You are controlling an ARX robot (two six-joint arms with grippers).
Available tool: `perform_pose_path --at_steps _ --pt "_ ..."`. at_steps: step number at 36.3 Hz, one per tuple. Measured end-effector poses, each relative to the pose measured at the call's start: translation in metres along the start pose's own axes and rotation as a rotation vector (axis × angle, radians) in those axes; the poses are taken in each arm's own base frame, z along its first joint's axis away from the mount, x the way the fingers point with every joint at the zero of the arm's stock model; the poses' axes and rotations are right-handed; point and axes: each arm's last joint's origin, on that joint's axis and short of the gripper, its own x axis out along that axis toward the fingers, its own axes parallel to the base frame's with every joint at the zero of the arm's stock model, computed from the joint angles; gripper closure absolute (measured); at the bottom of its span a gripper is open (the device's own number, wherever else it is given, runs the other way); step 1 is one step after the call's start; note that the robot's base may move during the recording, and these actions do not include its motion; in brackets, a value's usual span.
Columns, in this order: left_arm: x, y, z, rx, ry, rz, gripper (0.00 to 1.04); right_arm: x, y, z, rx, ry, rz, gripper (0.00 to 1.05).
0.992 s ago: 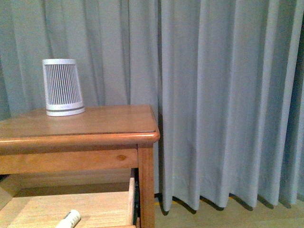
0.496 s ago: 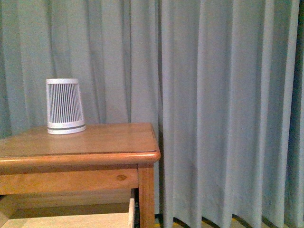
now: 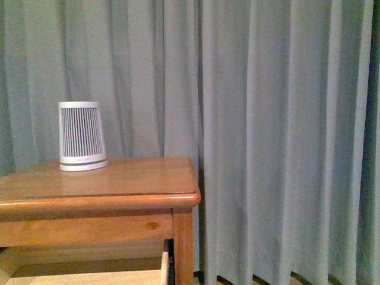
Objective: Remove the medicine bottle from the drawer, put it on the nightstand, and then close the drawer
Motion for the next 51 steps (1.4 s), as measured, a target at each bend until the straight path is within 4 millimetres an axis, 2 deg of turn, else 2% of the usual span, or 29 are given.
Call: perform_pose_path --at_steps 3,6,8,16,20,40,42,45,48,51 --pt "-0.001 0.0 0.0 0.0 -0.005 0.0 0.84 0.0 0.0 0.0 0.0 0.0 -0.003 0.07" --pt "-0.001 0.0 0.0 0.0 -0.008 -0.001 0.67 0.0 0.0 0.0 0.0 0.0 -0.003 0.07" --pt "-0.001 0.0 0.0 0.0 -0.008 0.0 0.61 0.0 0.0 0.0 0.0 0.0 -0.003 0.07" --pt "-0.001 0.0 0.0 0.0 -0.008 0.0 0.19 0.0 0.0 0.0 0.0 -0.001 -0.003 0.07" --pt "-0.001 0.0 0.0 0.002 -0.008 0.0 0.05 0.0 0.0 0.0 0.0 -0.001 -0.002 0.07" --pt "-0.001 0.0 0.0 0.001 -0.007 0.002 0.07 0.0 0.0 0.0 0.0 -0.001 0.003 0.07" --pt "-0.001 0.0 0.0 0.0 -0.008 0.003 0.07 0.002 0.0 0.002 0.026 0.002 -0.104 0.07" --pt "-0.001 0.0 0.0 0.001 -0.008 0.001 0.07 0.016 0.004 0.015 0.067 0.067 -0.227 0.07" --pt "-0.001 0.0 0.0 0.001 -0.008 0.002 0.07 0.032 0.008 0.03 0.08 0.133 -0.207 0.07" --pt "-0.001 0.0 0.0 0.001 -0.008 0.001 0.07 0.066 0.021 0.049 0.101 0.299 -0.11 0.07"
